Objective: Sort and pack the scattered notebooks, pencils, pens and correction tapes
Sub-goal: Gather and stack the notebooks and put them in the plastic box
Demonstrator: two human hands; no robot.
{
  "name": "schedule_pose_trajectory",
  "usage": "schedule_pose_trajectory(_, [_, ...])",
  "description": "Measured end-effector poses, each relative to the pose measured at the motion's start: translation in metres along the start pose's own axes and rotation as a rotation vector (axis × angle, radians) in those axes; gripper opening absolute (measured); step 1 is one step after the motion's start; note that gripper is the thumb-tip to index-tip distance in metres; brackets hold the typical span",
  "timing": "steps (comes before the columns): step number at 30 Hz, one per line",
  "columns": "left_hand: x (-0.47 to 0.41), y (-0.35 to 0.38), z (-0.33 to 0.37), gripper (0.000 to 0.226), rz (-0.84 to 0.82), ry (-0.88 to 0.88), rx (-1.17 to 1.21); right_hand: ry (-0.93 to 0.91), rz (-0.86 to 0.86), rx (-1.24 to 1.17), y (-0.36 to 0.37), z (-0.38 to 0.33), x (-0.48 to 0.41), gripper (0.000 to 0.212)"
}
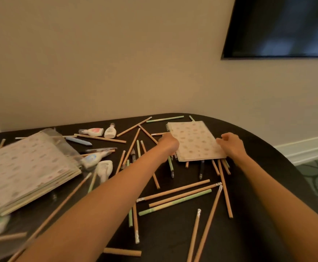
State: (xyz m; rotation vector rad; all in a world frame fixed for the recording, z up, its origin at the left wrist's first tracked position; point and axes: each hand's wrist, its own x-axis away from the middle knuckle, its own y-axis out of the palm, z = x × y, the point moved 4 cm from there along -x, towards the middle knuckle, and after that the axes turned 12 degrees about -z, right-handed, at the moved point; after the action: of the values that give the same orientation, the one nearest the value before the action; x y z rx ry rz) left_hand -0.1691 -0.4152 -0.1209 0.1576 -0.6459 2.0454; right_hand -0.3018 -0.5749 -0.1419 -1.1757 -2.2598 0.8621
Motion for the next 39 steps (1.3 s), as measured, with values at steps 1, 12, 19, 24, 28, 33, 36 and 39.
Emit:
schedule_pose_trajectory(1, [-0.003, 0.001, 0.001, 0.036, 0.009, -0.003, -0.020, 0.030, -0.018, -0.009, 0.000, 0.004, -0.004, 0.043])
schedule_pose_trajectory(12, [-0.005, 0.012, 0.006, 0.037, -0.036, -0.102, -0.098, 0.105, -0.162, -0.400, 0.010, 0.011, -0.021, 0.027])
schedule_pose_trajectory(19, [0.002, 0.010, 0.001, 0.042, 0.022, -0.052, 0.052, -0.003, -0.094, -0.643, 0.011, 0.006, -0.012, 0.013])
schedule_pose_trajectory(24, [0.016, -0.008, 0.002, 0.050, 0.153, 0.047, 0.219, -0.085, -0.098, -0.935, 0.006, -0.017, 0.013, 0.012])
schedule_pose_trajectory(28, [0.050, -0.031, -0.004, 0.065, 0.204, 0.181, 0.611, -0.108, -0.135, -1.185, 0.018, -0.044, 0.049, 0.014])
schedule_pose_trajectory(33, [0.104, -0.055, -0.013, 0.040, 0.435, 0.425, 0.965, -0.220, -0.352, -1.362, 0.062, -0.091, 0.107, 0.023])
schedule_pose_trajectory(36, [0.135, -0.081, -0.032, 0.019, 0.515, 0.476, 0.995, -0.299, -0.516, -1.345, 0.081, -0.119, 0.141, 0.021])
schedule_pose_trajectory(39, [0.161, -0.114, -0.055, 0.008, 0.567, 0.452, 0.953, -0.311, -0.613, -1.512, 0.088, -0.130, 0.156, 0.025])
